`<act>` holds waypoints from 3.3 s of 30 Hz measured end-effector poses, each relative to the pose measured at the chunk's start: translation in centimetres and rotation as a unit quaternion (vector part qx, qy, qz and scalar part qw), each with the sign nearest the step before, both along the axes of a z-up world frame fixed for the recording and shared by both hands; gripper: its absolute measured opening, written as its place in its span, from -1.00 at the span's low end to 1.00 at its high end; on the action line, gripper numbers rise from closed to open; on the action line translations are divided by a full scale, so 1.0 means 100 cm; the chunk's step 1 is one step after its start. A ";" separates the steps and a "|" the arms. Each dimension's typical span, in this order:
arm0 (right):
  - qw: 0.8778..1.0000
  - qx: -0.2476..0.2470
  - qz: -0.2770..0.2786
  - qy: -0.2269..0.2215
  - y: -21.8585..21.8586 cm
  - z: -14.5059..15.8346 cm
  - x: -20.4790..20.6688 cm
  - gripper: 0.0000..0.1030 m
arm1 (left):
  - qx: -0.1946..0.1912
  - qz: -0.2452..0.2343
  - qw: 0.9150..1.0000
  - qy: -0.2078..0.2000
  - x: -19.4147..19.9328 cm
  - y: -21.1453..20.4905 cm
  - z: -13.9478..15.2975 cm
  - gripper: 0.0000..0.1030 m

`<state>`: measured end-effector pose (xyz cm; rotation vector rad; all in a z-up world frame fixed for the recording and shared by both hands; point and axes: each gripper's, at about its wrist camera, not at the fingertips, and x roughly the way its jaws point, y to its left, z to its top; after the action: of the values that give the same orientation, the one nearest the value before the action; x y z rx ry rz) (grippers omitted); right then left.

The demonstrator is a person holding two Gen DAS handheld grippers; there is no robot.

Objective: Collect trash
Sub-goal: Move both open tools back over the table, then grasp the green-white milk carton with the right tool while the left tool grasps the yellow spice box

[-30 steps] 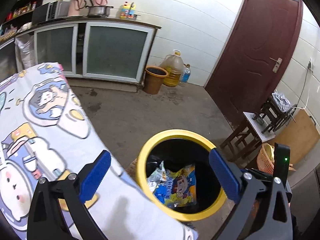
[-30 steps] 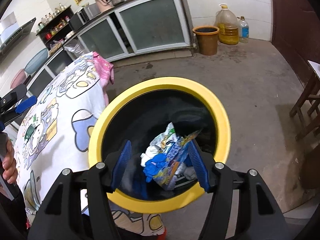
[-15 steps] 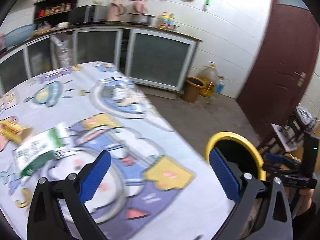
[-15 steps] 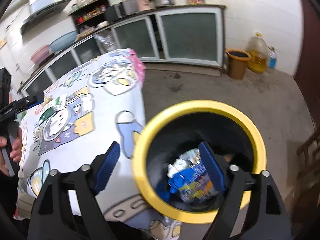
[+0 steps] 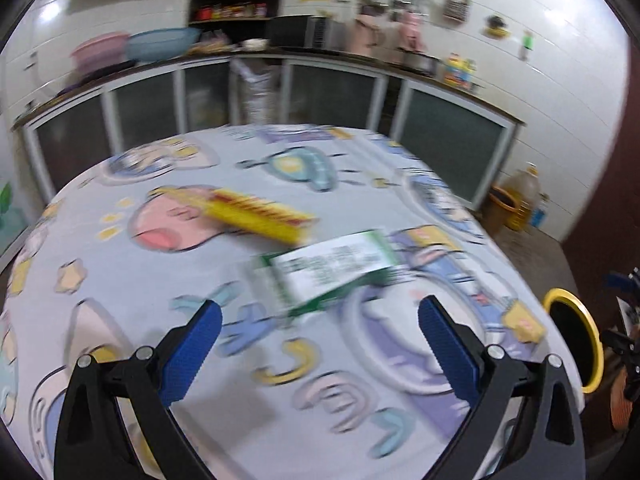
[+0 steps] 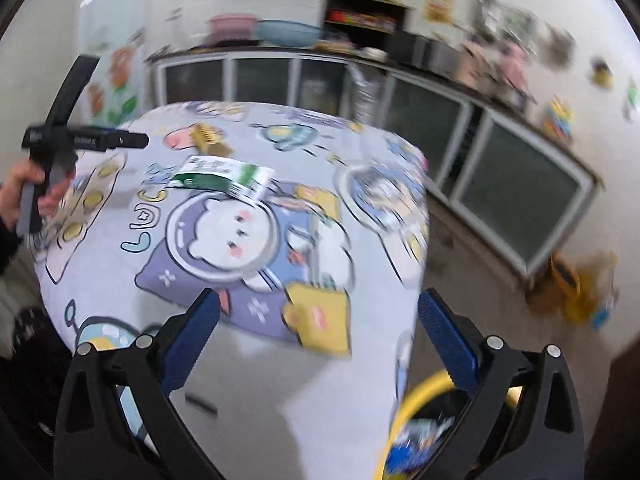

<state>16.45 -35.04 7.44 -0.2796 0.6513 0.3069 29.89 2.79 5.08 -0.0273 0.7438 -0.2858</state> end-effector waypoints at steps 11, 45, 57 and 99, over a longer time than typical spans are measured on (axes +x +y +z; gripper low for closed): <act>0.934 -0.213 0.288 0.020 0.168 -0.004 0.119 0.84 | -0.072 0.071 0.995 0.020 -0.023 0.093 -0.012 0.84; 0.864 -0.235 0.367 0.251 0.246 -0.070 0.258 0.03 | -0.102 0.101 0.989 0.022 -0.011 0.119 -0.013 0.84; 0.905 -0.168 0.329 0.210 0.174 -0.037 0.207 -0.01 | 0.017 -0.032 0.996 0.087 0.063 0.061 -0.012 0.84; 0.973 0.066 0.188 0.113 0.009 0.034 0.106 0.00 | -0.272 0.141 0.917 0.255 0.207 0.024 -0.073 -0.72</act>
<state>27.06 -34.11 10.80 -0.2404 0.7967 0.7512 50.58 5.23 -2.22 -0.7596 1.1450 -0.2010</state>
